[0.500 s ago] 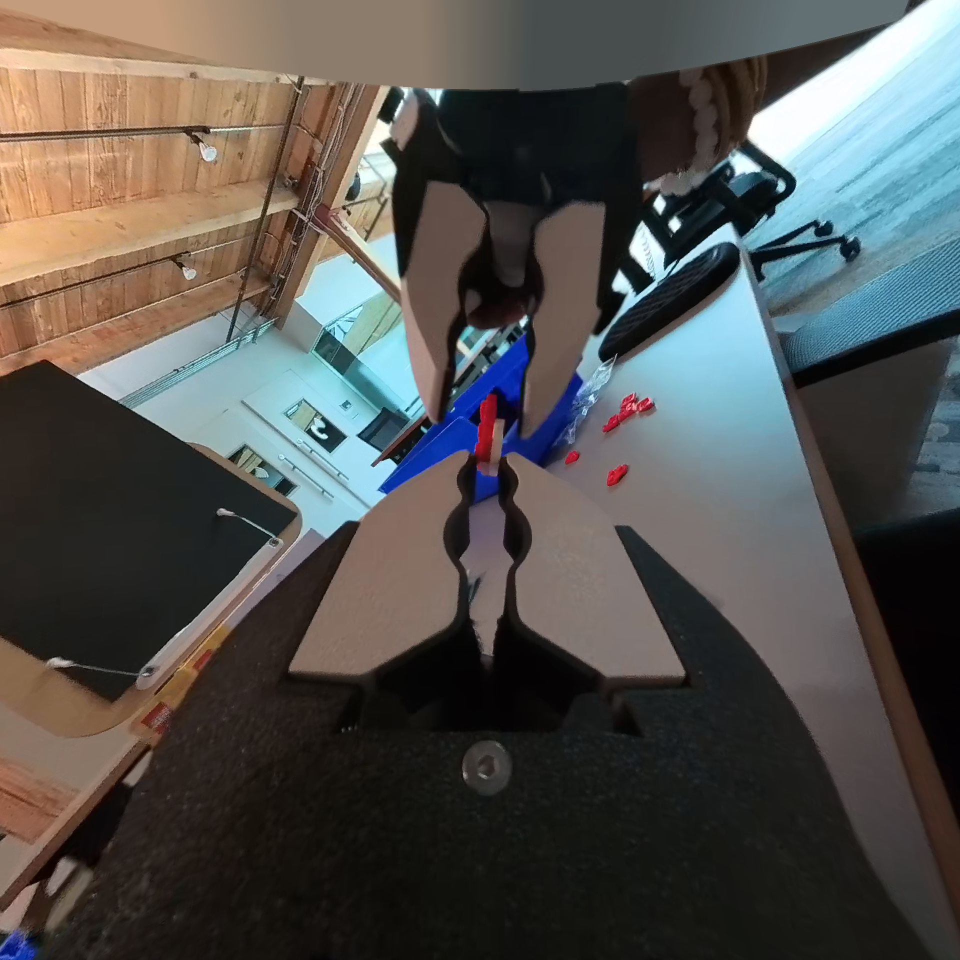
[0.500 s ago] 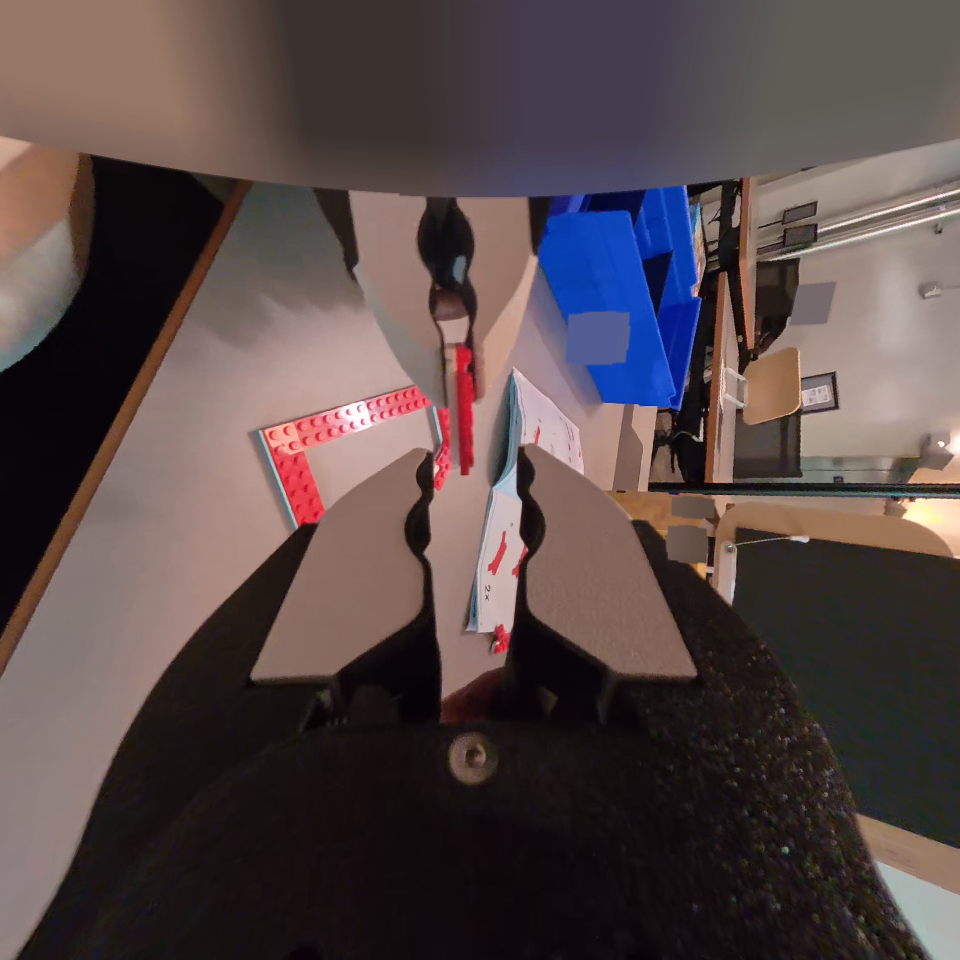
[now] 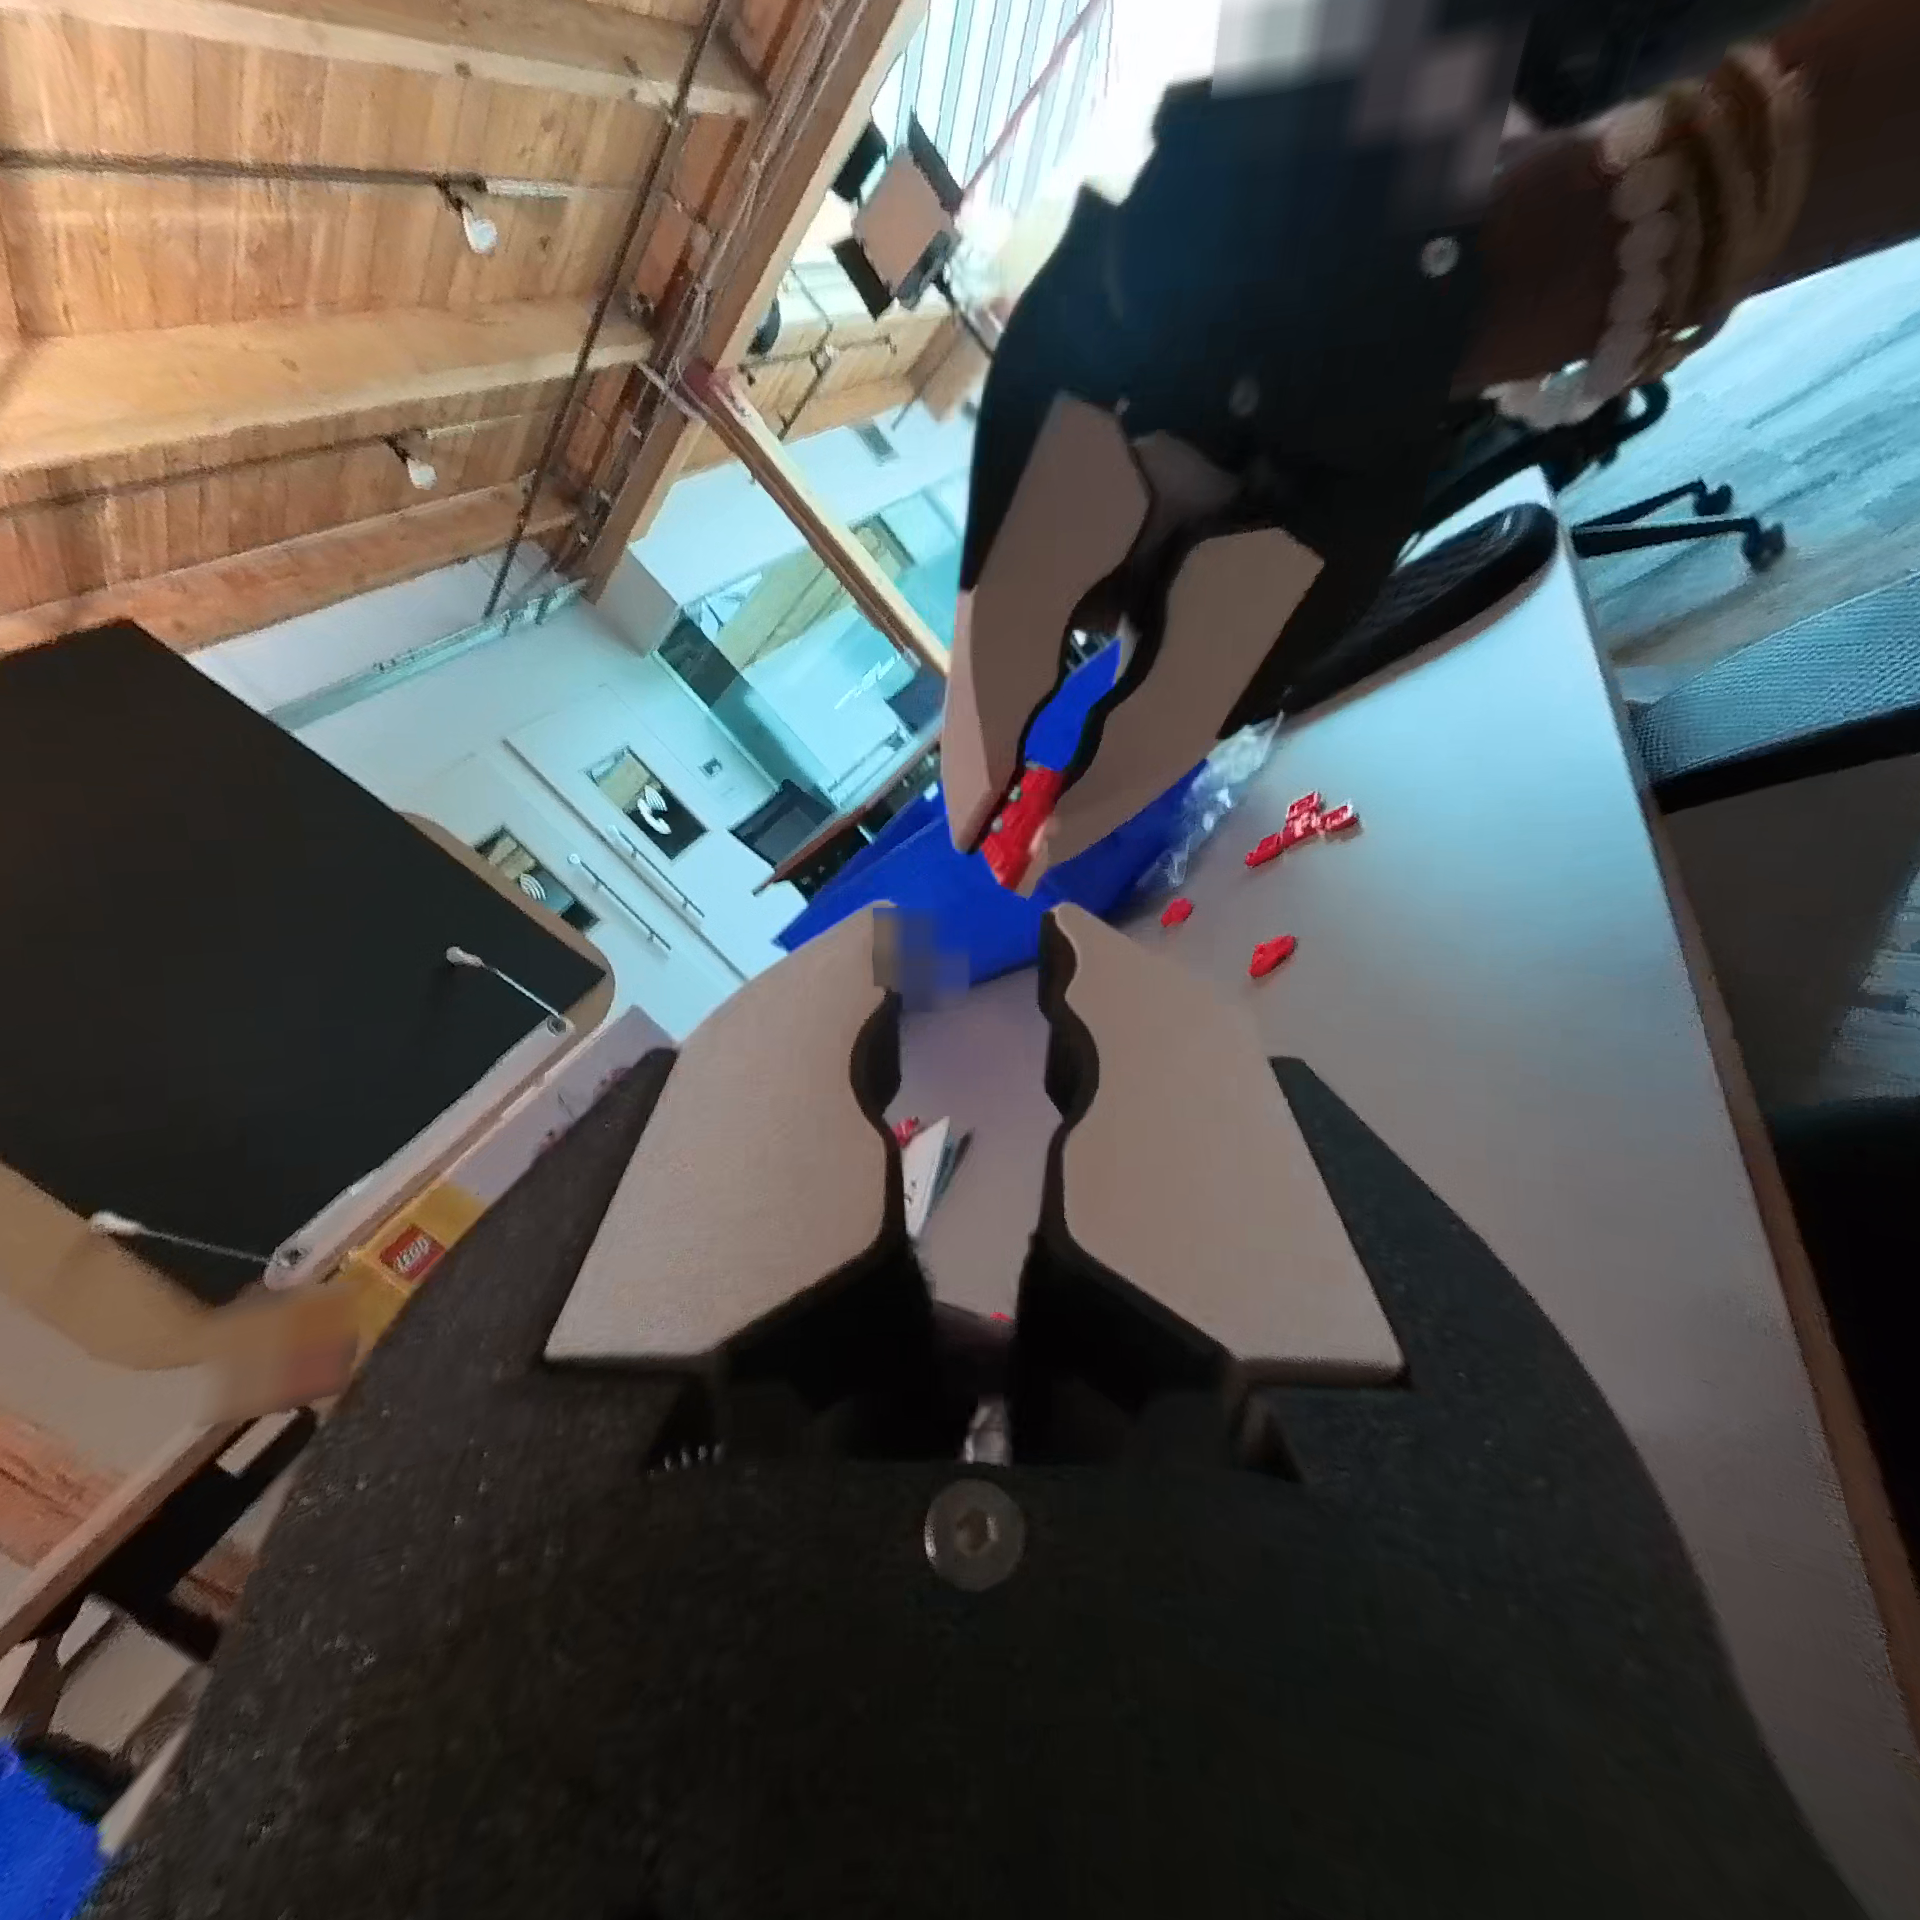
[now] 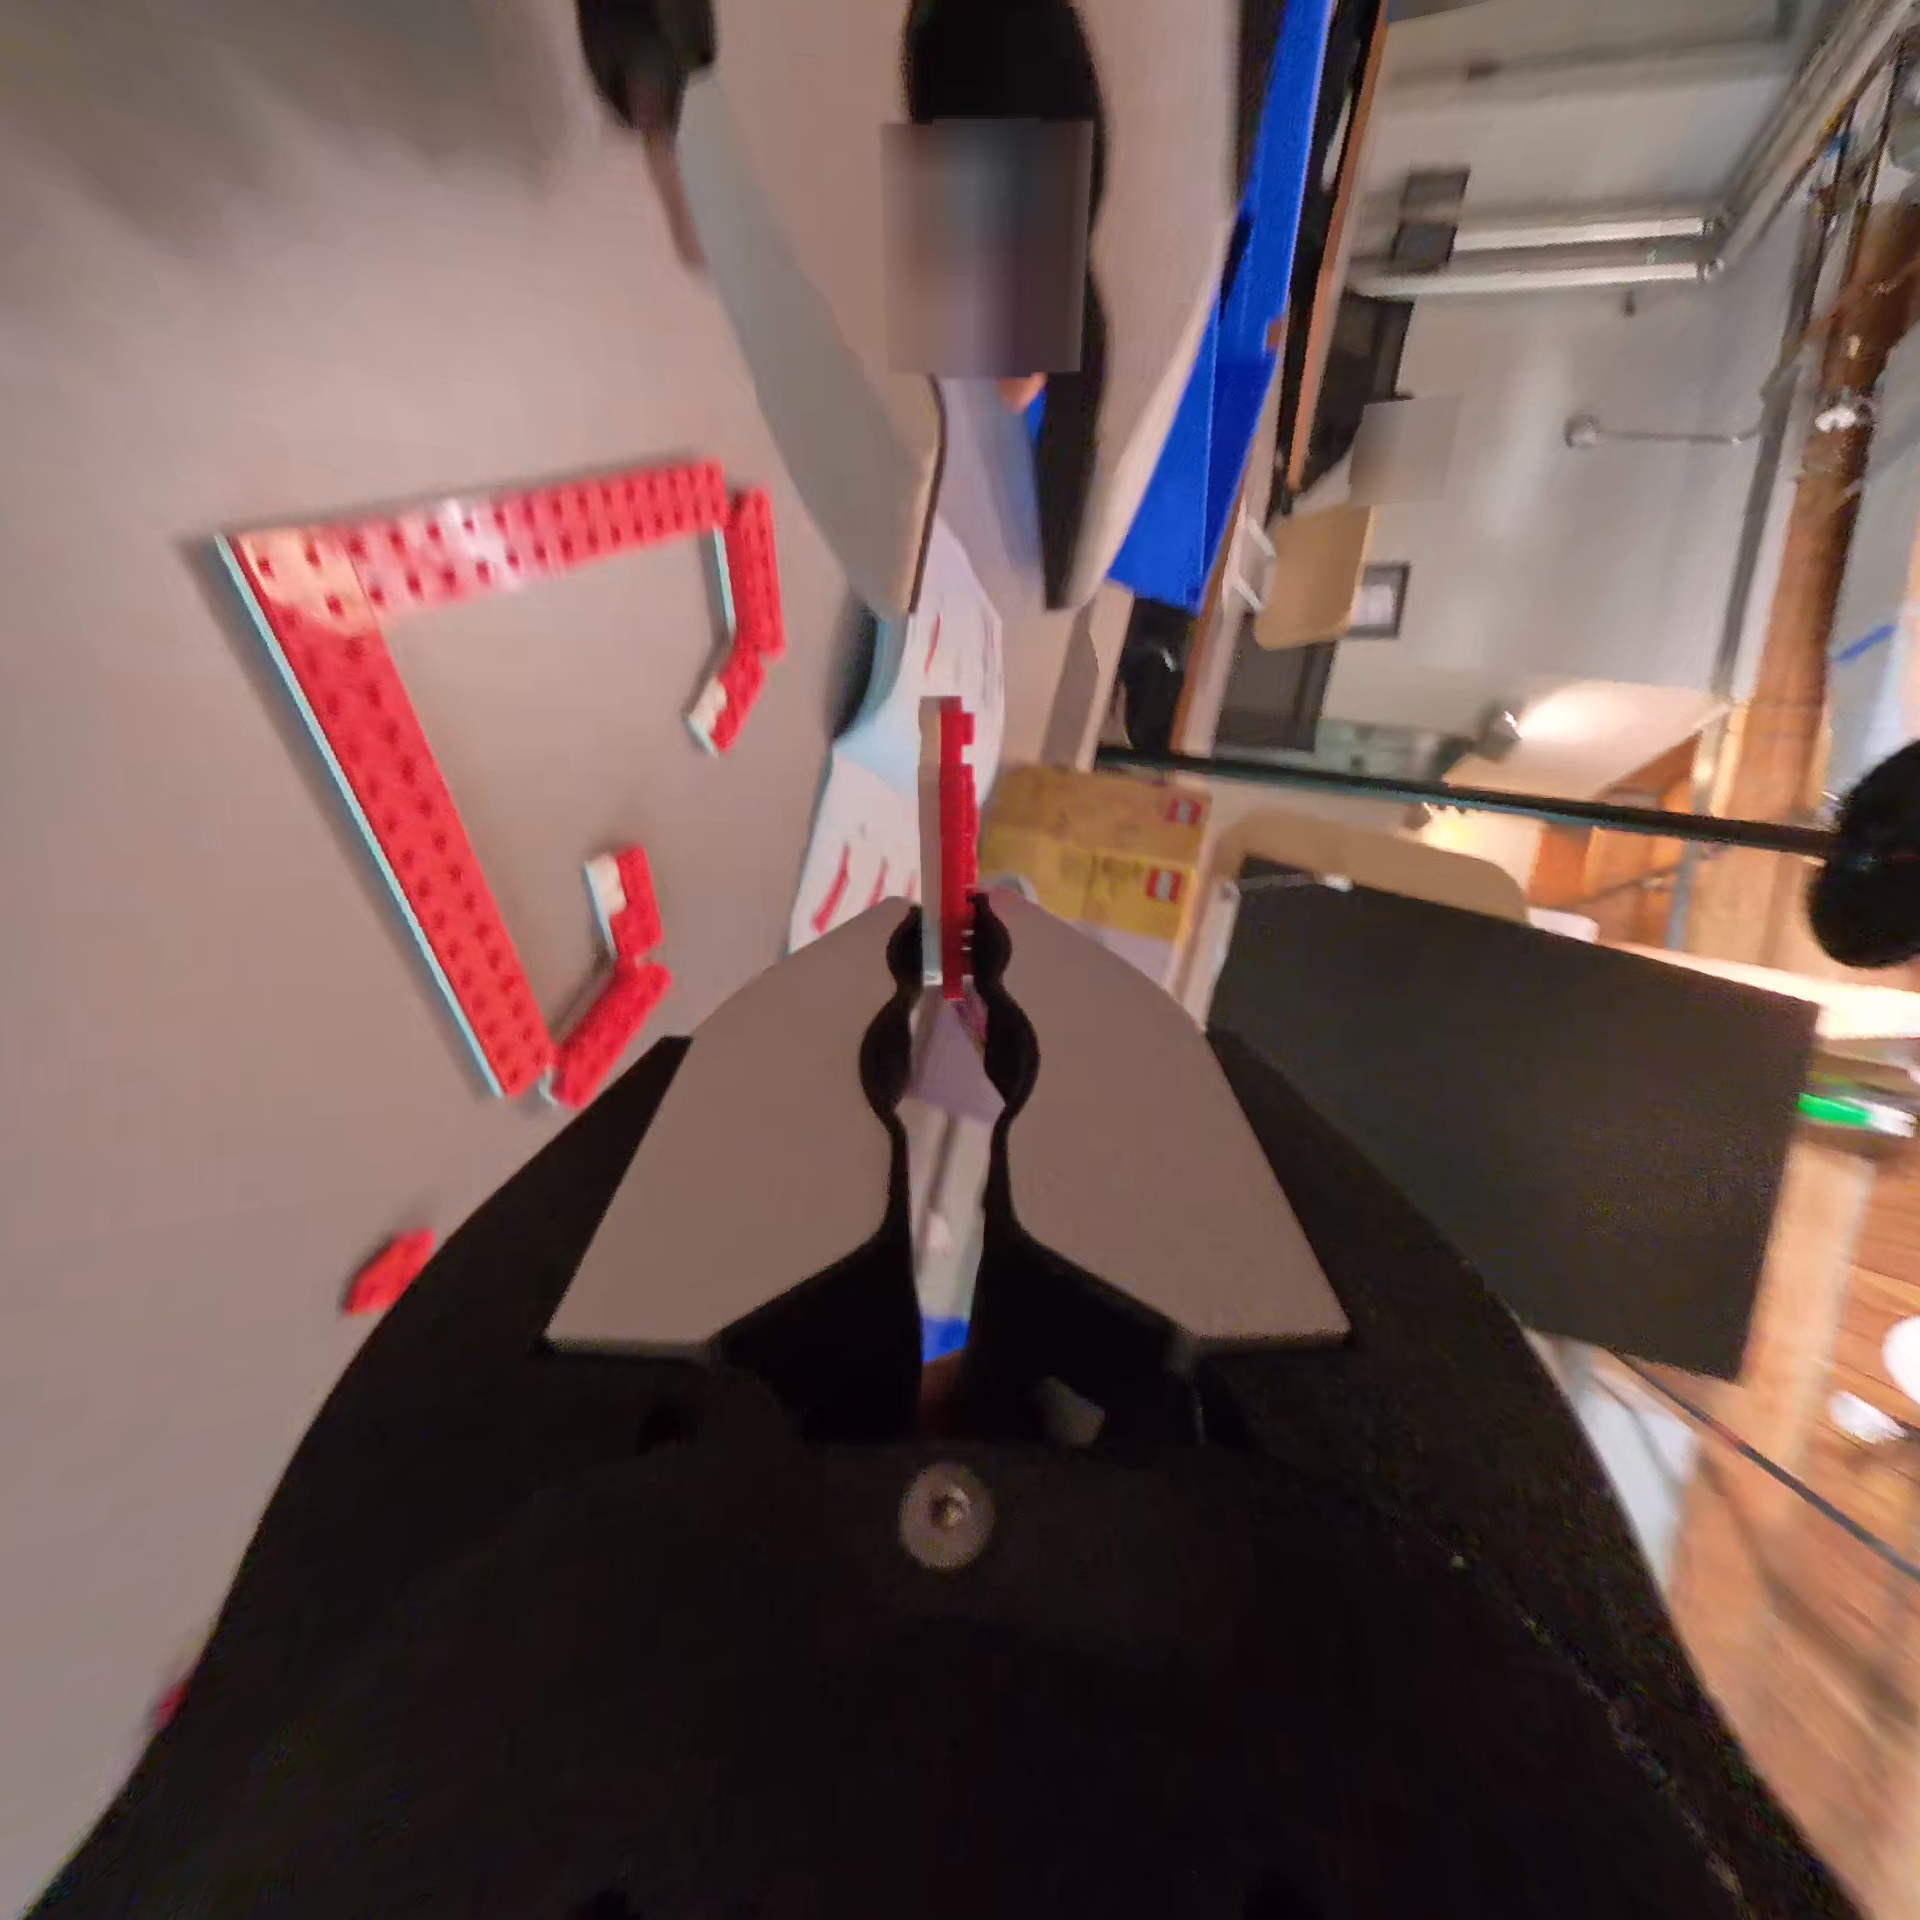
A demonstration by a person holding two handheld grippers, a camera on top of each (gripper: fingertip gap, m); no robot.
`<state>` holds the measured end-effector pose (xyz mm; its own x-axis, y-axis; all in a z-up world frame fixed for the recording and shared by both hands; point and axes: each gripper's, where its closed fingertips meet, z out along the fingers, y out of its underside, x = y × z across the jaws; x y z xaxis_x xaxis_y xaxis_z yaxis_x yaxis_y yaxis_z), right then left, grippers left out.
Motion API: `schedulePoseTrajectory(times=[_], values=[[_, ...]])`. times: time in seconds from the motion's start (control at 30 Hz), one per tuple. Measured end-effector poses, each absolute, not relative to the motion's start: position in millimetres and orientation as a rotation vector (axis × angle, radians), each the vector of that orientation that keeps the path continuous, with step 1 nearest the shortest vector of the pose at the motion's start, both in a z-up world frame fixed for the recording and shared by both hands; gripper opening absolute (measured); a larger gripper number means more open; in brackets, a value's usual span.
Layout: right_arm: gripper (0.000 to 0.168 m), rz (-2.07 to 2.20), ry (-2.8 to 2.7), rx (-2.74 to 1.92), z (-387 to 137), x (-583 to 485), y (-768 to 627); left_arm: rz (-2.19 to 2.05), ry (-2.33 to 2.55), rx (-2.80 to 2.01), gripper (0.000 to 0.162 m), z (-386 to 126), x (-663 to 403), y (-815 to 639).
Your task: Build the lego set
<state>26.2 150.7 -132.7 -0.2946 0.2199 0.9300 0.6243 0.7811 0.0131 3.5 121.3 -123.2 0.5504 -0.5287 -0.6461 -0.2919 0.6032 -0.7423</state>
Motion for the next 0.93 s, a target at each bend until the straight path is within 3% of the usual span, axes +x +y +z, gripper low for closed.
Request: schedulePoseTrajectory(times=[0.1,0.27,0.33,0.37,0.57,0.67,0.8,0.93], values=[[0.009,-0.693,-1.849,-0.672,-144.3,35.5,161.8,-0.125,1.032,-1.022,0.036,-130.3,9.2,129.6],[0.009,-0.645,-1.803,-0.777,-157.4,27.7,152.9,0.094,1.178,-0.980,0.033,-145.2,30.7,130.4],[0.009,-0.610,-1.787,-0.801,-155.1,24.6,149.1,0.124,1.205,-0.979,0.024,-148.9,34.0,130.0],[0.009,-0.602,-1.789,-0.803,-155.1,23.4,147.2,0.151,1.175,-0.974,0.011,-144.2,31.8,131.1],[0.022,-0.202,-1.602,-0.892,-128.8,28.5,127.5,0.050,1.158,-0.973,0.009,-125.6,22.4,123.0],[0.017,-0.016,-1.595,-0.854,-121.0,32.5,107.1,0.028,1.214,-0.964,0.008,-125.9,23.4,118.2],[0.017,-0.123,-1.676,-0.806,-129.9,28.3,107.5,0.025,1.266,-0.948,0.008,-130.4,32.4,115.5],[0.004,-0.142,-1.713,-0.752,-131.4,23.4,107.7,0.010,1.271,-0.940,0.009,-131.7,38.1,115.2]])
